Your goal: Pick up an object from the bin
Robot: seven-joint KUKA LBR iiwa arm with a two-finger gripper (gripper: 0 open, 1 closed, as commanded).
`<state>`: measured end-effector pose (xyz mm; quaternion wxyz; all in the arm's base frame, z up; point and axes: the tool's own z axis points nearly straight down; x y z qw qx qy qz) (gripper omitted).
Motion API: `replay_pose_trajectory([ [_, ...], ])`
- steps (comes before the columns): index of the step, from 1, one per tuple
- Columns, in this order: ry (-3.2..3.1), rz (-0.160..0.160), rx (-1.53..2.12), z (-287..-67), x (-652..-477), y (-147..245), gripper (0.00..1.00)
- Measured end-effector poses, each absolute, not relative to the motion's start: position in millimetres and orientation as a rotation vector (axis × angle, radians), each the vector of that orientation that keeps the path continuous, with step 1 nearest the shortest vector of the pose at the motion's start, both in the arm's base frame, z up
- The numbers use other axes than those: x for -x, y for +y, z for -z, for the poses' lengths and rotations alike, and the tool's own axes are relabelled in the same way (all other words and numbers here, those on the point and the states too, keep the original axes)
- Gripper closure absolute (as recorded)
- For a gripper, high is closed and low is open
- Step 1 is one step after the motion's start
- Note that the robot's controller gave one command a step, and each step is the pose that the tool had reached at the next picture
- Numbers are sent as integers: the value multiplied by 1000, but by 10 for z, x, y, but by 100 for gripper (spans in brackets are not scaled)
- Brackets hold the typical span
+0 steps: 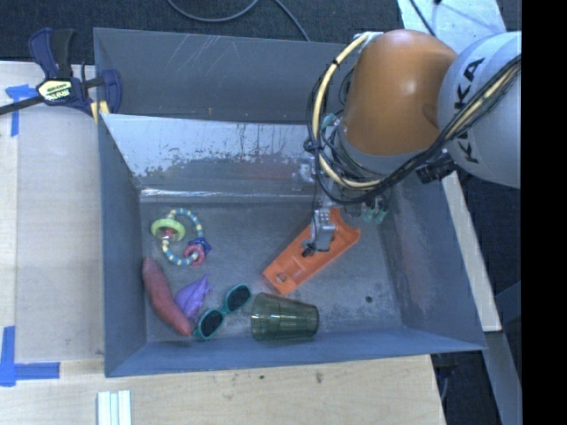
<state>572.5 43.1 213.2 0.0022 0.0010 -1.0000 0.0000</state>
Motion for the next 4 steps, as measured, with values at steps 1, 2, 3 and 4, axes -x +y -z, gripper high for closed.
replay_pose_trajectory([
  [1, -3145, 1, -2, -2179, -5734, 428, 0],
  [2, -3150, 1, -72, -1737, -5698, 285, 0],
  [3, -3134, -1, -323, -1274, -5918, 85, 0],
  [4, -3079, -1, -678, -818, -5624, -71, 100],
])
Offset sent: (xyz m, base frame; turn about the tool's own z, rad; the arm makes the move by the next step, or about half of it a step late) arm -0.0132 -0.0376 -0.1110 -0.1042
